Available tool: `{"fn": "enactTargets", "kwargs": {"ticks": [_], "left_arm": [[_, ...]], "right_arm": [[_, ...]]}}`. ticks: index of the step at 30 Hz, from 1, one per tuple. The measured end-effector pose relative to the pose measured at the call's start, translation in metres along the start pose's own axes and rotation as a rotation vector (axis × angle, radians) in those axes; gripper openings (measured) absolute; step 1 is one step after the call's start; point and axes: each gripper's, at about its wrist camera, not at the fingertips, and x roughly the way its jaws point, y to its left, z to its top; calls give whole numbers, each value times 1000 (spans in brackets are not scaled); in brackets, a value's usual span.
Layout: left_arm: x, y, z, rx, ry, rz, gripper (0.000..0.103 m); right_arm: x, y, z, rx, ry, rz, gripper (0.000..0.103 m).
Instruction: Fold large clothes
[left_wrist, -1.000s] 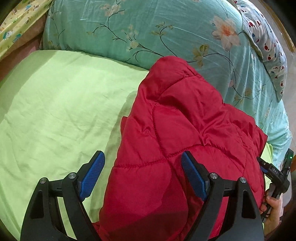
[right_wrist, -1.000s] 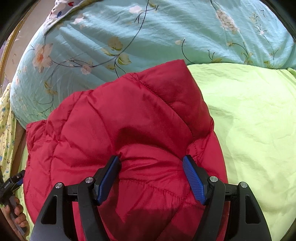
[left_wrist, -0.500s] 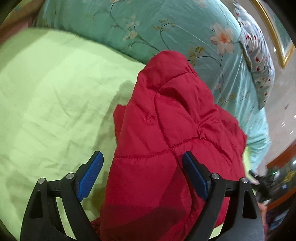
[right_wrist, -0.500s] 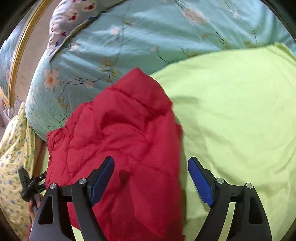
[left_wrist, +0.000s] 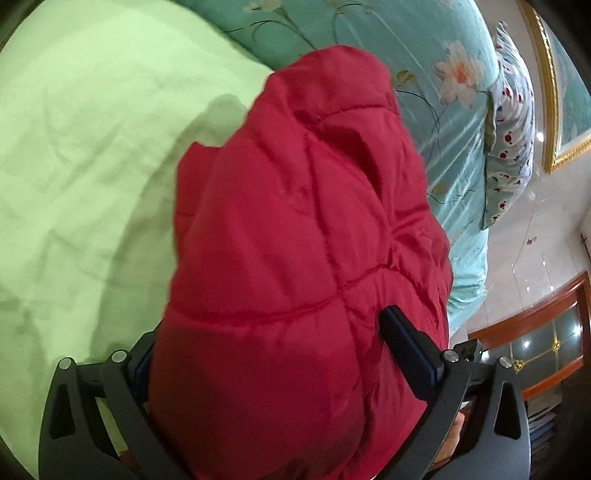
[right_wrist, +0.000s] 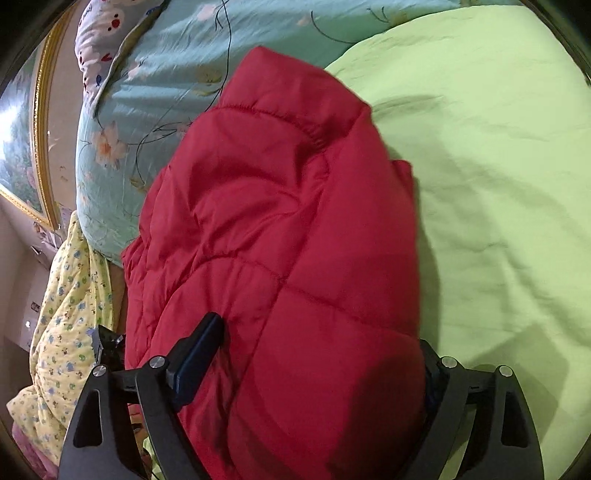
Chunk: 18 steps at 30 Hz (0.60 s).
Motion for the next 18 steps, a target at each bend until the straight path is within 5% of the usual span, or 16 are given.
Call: {"fn": "enactTargets", "kwargs": {"ticks": [4,10,18], "left_arm": [[0,-12,-3,54,-10,16,91],[-15,-27,-11,135,-40,23,60],[-63,-50,-38,187,-74,-8,49]], "right_arm": [[1,0,1,1,10,4,82],[-8,13,-3,-48,20,-5,51],[-48,43,-22,-88,13,34,38]]}}
